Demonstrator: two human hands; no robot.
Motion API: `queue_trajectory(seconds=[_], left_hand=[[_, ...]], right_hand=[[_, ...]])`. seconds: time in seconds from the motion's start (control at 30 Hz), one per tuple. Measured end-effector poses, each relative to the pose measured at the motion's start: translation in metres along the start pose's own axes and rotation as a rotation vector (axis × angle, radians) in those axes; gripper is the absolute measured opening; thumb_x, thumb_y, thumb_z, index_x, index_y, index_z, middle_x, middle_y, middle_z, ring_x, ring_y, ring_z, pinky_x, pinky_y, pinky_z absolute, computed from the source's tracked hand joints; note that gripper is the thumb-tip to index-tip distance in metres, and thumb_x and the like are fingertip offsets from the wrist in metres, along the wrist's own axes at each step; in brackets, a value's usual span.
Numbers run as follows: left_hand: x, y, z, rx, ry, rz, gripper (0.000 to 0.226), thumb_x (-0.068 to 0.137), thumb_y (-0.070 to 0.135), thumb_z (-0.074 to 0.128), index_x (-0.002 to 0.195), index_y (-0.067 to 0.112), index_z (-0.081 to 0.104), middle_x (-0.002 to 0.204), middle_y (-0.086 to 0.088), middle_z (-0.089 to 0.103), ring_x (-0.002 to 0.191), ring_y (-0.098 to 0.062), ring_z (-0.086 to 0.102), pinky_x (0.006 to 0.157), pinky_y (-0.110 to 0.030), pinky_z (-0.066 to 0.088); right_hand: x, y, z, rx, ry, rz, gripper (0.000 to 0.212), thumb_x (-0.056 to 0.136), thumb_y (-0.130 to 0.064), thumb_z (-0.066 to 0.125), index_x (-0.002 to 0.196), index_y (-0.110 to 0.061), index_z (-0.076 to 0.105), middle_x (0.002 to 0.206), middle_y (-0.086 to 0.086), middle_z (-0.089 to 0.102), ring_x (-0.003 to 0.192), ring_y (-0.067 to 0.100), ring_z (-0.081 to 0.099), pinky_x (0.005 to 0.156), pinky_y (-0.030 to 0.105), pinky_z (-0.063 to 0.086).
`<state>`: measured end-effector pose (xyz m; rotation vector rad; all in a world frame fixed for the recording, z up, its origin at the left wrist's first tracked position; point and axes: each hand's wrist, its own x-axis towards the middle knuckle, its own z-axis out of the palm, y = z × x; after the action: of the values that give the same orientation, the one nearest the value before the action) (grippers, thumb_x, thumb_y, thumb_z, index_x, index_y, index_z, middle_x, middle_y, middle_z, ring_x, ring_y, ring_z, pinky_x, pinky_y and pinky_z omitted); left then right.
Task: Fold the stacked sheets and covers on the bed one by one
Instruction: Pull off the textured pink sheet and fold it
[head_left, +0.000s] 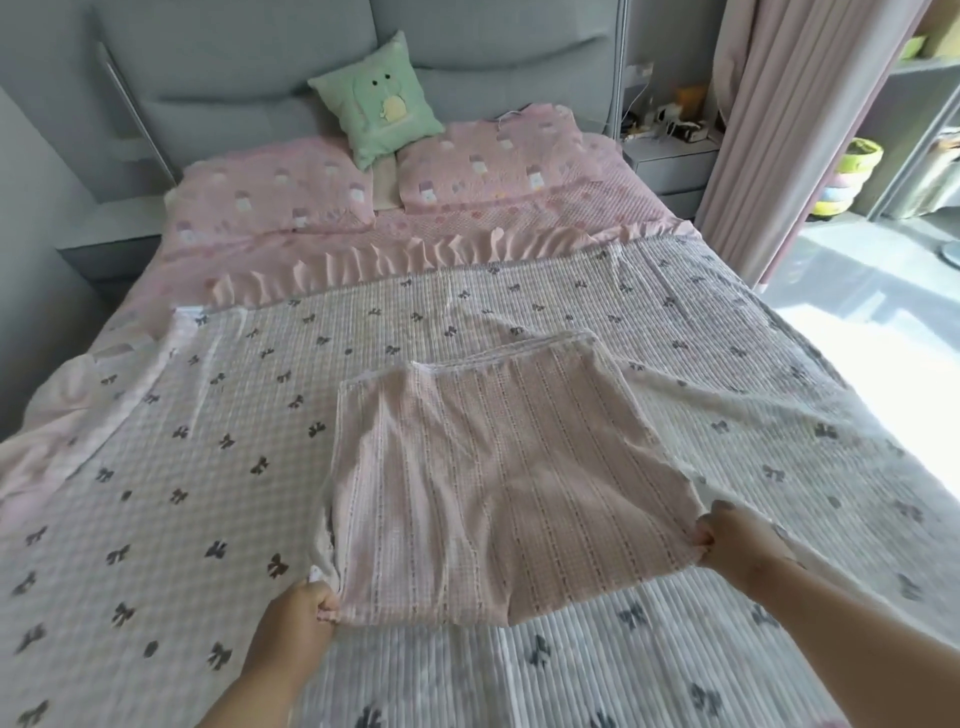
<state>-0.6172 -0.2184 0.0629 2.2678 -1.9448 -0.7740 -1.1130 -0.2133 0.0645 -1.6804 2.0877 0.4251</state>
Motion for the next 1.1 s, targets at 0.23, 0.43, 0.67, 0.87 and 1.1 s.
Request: queue_trajectory(seconds=[0.23, 0.43, 0.67, 0.87, 1.1], left_hand=[[0.010, 0.005, 0.002, 0.079, -0.135, 0.011, 0.032, 0.076, -0.004, 0.058, 0.058, 0.021, 0.051, 0.077, -0.001, 0.063, 0.076, -0.018, 0.061, 0.055, -0.021, 0.033], [0.035, 0.027, -0.019, 0.023, -0.083, 0.056, 0.033, 0.082, 0.001, 0.061, 0.064, 0.028, 0.054, 0.078, 0.001, 0.062, 0.073, -0.015, 0.058, 0.064, -0.029, 0.046], [0.102, 0.048, -0.067, -0.095, 0.146, -0.010, 0.018, 0.091, 0.011, 0.060, 0.075, 0.017, 0.060, 0.072, -0.002, 0.062, 0.066, -0.018, 0.056, 0.053, -0.027, 0.038], [0.198, 0.069, -0.097, -0.212, 0.316, -0.089, 0.019, 0.093, 0.014, 0.059, 0.077, 0.003, 0.059, 0.070, -0.013, 0.066, 0.060, -0.026, 0.065, 0.053, -0.029, 0.048], [0.297, 0.076, -0.072, -0.251, 0.419, -0.184, 0.013, 0.089, 0.010, 0.054, 0.078, 0.004, 0.055, 0.077, -0.016, 0.066, 0.073, -0.034, 0.066, 0.065, -0.043, 0.055]], right_hand=[[0.011, -0.018, 0.000, -0.070, -0.040, -0.053, 0.018, 0.084, -0.028, 0.064, 0.076, -0.025, 0.049, 0.096, -0.008, 0.046, 0.082, 0.009, 0.054, 0.070, 0.019, 0.044], [0.039, -0.023, -0.022, 0.116, 0.146, 0.000, 0.012, 0.085, -0.030, 0.065, 0.091, -0.020, 0.067, 0.109, 0.002, 0.046, 0.080, 0.016, 0.059, 0.080, 0.031, 0.054], [0.097, -0.033, -0.090, 0.189, 0.371, 0.106, 0.018, 0.092, -0.027, 0.056, 0.098, -0.016, 0.069, 0.124, 0.007, 0.042, 0.076, 0.020, 0.052, 0.067, 0.033, 0.049], [0.176, -0.049, -0.139, 0.326, 0.562, 0.223, 0.018, 0.090, -0.016, 0.055, 0.098, -0.008, 0.069, 0.109, 0.017, 0.059, 0.092, 0.037, 0.059, 0.068, 0.033, 0.041], [0.266, -0.085, -0.144, 0.535, 0.659, 0.313, 0.018, 0.087, -0.009, 0.055, 0.099, -0.004, 0.067, 0.109, 0.021, 0.059, 0.095, 0.037, 0.058, 0.067, 0.029, 0.035]])
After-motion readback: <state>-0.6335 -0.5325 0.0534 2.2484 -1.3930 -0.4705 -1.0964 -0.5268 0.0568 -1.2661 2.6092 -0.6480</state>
